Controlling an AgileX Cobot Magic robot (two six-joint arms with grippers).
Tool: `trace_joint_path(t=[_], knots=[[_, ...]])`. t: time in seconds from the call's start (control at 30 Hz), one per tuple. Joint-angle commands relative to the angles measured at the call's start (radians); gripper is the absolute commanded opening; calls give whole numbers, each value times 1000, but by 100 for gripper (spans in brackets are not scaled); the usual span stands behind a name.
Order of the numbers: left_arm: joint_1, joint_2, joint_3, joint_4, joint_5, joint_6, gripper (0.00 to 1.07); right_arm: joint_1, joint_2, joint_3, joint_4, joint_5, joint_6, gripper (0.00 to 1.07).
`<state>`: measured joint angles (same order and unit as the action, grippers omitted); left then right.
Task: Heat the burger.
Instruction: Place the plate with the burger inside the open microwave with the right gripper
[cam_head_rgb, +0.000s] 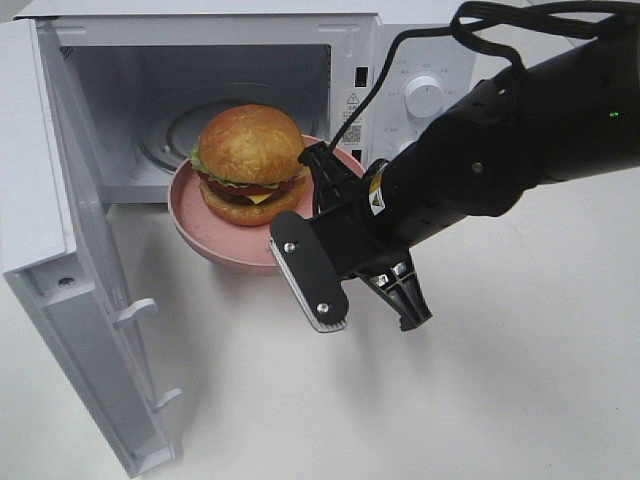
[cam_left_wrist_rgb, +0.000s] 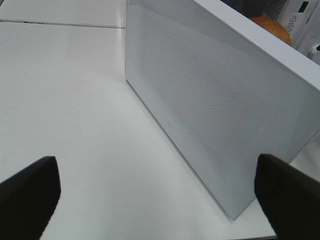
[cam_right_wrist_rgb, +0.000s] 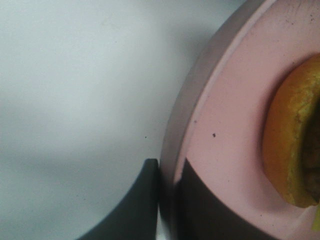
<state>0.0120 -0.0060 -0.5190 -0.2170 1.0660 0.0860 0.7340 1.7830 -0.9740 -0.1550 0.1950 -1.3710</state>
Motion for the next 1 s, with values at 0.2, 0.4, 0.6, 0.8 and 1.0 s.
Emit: trace_joint_path(t=[0.2,0.4,0.6,0.8,1.0], knots=[[1,-18,1,0,4,-2,98,3,54,-111,-7,-31,32,0],[1,-18,1,0,4,-2,98,3,94,-165,-35,24,53,0],[1,-18,1,0,4,-2,98,3,137,-238,-63,61,146,0],[1,-18,1,0,4,-2,98,3,175,-318,-107,90,169,0],[1,-18,1,0,4,-2,98,3,216,-386,-136,126,209,0]])
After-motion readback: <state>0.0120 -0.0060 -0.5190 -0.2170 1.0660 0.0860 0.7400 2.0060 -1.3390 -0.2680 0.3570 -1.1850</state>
